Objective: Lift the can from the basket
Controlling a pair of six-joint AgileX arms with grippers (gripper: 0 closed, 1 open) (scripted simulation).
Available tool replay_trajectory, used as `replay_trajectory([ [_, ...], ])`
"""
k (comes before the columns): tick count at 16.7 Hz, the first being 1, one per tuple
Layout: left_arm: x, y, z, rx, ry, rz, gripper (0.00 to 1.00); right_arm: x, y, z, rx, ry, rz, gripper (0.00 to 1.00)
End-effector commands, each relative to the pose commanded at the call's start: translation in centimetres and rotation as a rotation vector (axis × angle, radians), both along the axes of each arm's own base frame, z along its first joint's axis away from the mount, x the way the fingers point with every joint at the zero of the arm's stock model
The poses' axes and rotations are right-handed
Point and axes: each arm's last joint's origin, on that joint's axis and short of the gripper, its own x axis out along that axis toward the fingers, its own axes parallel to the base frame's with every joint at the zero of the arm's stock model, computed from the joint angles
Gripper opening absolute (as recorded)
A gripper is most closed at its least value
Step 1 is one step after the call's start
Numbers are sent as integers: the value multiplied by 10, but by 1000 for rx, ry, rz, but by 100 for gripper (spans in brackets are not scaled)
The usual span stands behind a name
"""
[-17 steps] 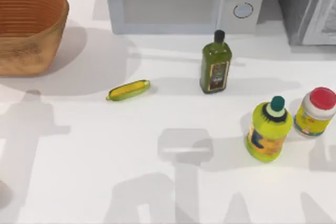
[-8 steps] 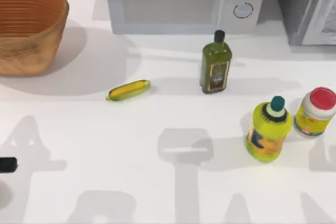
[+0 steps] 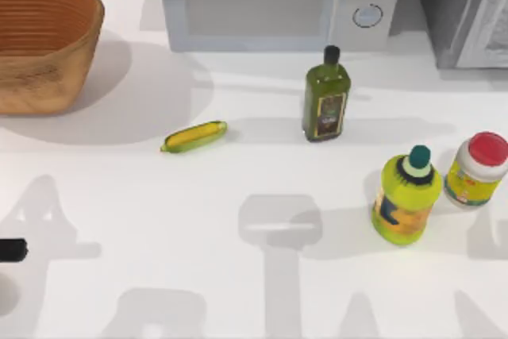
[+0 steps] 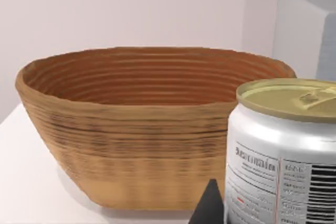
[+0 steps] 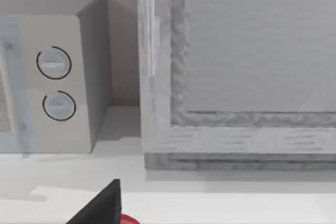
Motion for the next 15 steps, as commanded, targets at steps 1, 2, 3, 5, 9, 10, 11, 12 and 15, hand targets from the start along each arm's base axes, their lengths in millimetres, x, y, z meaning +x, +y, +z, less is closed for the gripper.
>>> replay_trajectory([
  [1,1,0,3,0,-1,-10,0,0,0,0,0,0,0,100],
  [2,2,-1,6,0,-2,-25,0,0,0,0,0,0,0,100],
  [3,4,-2,12,1,-3,-50,0,0,0,0,0,0,0,100],
  [5,10,-4,24,2,-2,-115,0,0,0,0,0,0,0,100],
  [9,37,-12,54,3,7,-305,0,0,0,0,0,0,0,100],
  [10,47,-14,61,3,10,-360,0,0,0,0,0,0,0,100],
  [11,59,-17,67,3,13,-418,0,0,0,0,0,0,0,100],
  [12,72,-20,72,2,15,-478,0,0,0,0,0,0,0,100],
  [15,118,-31,79,2,18,-664,0,0,0,0,0,0,0,100],
])
